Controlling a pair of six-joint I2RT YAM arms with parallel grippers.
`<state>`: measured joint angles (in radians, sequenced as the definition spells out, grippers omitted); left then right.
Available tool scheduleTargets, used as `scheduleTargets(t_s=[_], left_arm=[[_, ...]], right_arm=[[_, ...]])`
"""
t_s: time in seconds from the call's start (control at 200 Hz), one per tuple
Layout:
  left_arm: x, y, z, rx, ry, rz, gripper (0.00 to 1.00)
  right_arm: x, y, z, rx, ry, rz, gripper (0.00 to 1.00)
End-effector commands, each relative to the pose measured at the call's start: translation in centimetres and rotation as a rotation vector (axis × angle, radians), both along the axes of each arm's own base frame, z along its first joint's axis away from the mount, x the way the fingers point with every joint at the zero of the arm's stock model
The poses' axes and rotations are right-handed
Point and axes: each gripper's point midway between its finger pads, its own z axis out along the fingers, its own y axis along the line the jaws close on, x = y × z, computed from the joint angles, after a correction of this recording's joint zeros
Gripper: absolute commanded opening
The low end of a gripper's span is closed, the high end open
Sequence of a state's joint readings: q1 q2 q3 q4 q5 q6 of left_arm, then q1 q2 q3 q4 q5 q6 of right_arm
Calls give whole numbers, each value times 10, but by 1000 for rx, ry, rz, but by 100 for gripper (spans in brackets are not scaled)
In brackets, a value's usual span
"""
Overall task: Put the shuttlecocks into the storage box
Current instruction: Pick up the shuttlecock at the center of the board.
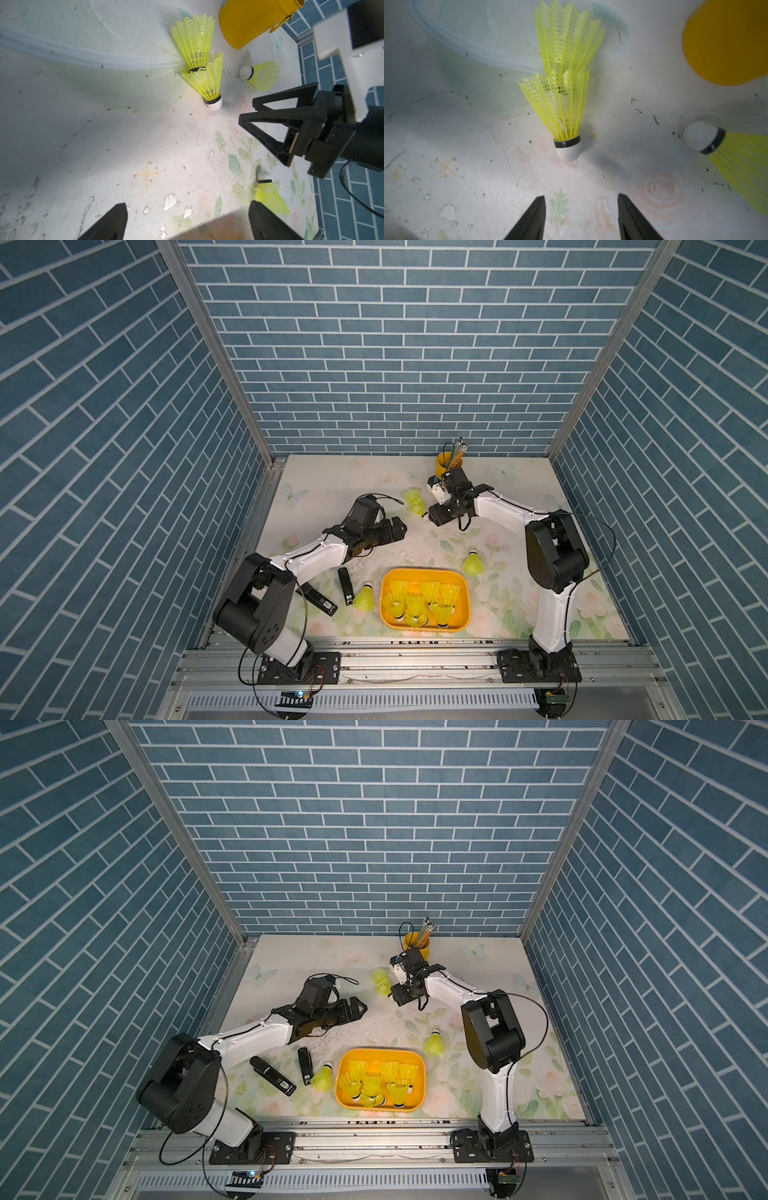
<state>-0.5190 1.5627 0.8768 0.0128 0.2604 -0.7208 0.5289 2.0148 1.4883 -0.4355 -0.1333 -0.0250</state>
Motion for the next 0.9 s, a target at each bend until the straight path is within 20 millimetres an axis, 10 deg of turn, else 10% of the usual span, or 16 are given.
scheduleTargets(t_s=[0.0,0.895], left_arm=[[15,-3,9,-13,-46,-5,97],[8,4,17,-14,-61,-1,95]], right_arm=[[2,12,-7,11,30,60,59],[15,43,-55,-49,73,130,35]])
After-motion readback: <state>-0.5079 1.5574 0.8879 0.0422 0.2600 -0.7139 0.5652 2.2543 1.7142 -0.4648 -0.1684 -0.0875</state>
